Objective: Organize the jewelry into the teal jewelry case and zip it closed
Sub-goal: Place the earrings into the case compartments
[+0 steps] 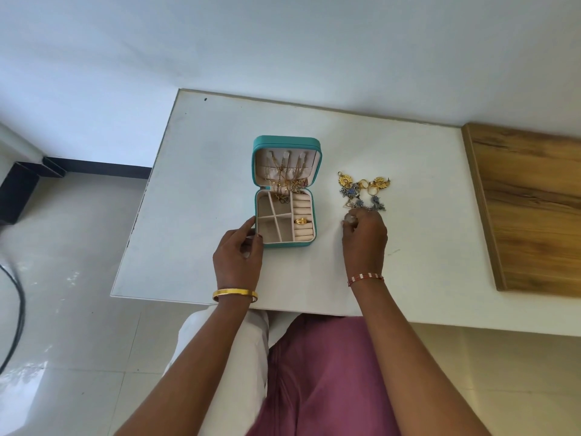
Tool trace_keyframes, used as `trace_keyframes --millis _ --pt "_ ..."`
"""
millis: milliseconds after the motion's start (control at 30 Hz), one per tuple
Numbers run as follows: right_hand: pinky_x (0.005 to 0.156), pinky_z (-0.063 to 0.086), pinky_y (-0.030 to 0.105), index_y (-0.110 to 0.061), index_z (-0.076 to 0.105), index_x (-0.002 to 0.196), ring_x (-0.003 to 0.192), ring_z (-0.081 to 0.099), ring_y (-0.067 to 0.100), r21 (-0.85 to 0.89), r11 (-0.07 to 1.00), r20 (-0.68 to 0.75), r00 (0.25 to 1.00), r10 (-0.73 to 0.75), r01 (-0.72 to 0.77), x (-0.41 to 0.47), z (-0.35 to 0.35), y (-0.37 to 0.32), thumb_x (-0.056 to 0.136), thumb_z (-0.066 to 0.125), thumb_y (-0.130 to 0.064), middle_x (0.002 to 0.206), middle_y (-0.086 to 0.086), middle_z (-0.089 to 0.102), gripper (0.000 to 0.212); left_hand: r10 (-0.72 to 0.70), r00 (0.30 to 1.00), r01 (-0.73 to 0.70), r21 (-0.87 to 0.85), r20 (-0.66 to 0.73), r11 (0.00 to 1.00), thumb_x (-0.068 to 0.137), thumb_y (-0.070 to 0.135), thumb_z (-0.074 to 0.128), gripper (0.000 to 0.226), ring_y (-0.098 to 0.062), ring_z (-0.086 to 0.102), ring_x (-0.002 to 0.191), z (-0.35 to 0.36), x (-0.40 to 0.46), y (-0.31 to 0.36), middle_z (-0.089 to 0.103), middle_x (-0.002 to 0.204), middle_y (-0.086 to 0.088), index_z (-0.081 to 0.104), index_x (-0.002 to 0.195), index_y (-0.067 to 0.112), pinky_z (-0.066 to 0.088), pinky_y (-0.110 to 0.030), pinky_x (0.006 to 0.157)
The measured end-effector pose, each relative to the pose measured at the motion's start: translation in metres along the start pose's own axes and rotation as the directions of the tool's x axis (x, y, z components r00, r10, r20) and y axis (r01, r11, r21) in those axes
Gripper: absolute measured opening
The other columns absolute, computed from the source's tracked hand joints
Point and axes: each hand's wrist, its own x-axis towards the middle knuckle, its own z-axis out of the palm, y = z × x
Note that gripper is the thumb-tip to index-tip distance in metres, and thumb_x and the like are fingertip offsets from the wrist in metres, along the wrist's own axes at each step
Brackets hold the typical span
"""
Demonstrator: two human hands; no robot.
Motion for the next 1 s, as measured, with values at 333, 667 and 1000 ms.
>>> trace_keyframes --millis 333,667,1000 --pt "0.074 0.041 0.022 0.0 0.06 0.09 0.088 0.06 0.029 0.056 0.998 0.006 1.0 -0.015 0.015 0.001 0.0 0.001 0.081 0.061 0.003 0.099 0.018 0.058 0.009 0.022 1.0 -0.021 -0.019 0.012 1.0 0.085 0.002 0.054 0.031 -0.013 0.056 0.082 0.0 -0.003 0.003 0.062 0.102 -0.014 0.059 0.115 0.008 0.044 -0.02 0.075" --pt "0.074 0.038 0.021 0.0 0.063 0.091 0.086 0.058 0.028 0.056 0.998 0.066 0.998 -0.024 0.02 -0.006 -0.005 0.001 0.08 0.062 0.004 0.104 0.019 0.054 0.011 0.026 0.998 -0.029 -0.076 -0.049 0.997 0.085 0.0 0.052 0.026 -0.002 0.055 0.075 -0.008 -0.022 0.015 0.055 0.096 -0.001 0.062 0.107 0.01 0.04 0.002 0.065" --pt "0.045 0.05 0.018 -0.014 0.059 0.072 0.053 0.055 0.004 0.538 0.823 0.204 0.976 0.083 -0.182 -0.051 -0.028 -0.026 0.074 0.071 0.0 0.066 0.002 0.06 0.019 0.005 0.992 0.015 -0.163 0.123 0.986 0.086 0.003 0.054 0.02 -0.01 0.061 0.071 0.005 -0.046 0.044 0.063 0.09 -0.004 0.067 0.101 0.01 0.051 -0.016 0.069"
